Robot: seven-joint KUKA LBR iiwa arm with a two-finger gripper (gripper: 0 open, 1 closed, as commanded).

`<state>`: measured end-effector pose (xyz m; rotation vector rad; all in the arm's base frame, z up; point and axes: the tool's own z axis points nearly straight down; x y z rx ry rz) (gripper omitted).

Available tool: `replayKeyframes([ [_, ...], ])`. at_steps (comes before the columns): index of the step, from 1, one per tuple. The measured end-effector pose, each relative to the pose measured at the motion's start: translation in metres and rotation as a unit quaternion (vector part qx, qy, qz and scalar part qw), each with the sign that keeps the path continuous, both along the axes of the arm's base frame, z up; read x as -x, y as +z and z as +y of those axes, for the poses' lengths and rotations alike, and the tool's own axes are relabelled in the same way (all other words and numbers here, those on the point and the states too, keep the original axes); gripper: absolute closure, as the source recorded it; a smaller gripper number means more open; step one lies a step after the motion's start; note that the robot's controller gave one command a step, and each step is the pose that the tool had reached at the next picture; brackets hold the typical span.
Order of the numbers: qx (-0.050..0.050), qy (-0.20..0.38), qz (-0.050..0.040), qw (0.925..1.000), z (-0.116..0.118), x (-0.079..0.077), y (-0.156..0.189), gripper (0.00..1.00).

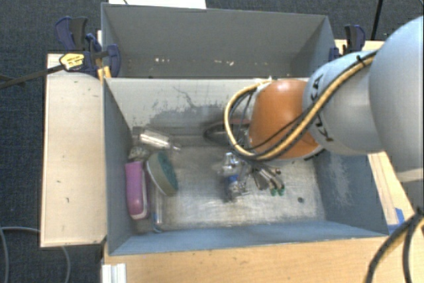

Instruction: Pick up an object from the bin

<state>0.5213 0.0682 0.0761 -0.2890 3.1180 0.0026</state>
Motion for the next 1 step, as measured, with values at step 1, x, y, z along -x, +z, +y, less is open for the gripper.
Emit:
replayKeyframes([
  [1, 0.002, 0.122, -0.0009, 0.9926, -0.0089, -0.0111, 0.1854, 1.0],
])
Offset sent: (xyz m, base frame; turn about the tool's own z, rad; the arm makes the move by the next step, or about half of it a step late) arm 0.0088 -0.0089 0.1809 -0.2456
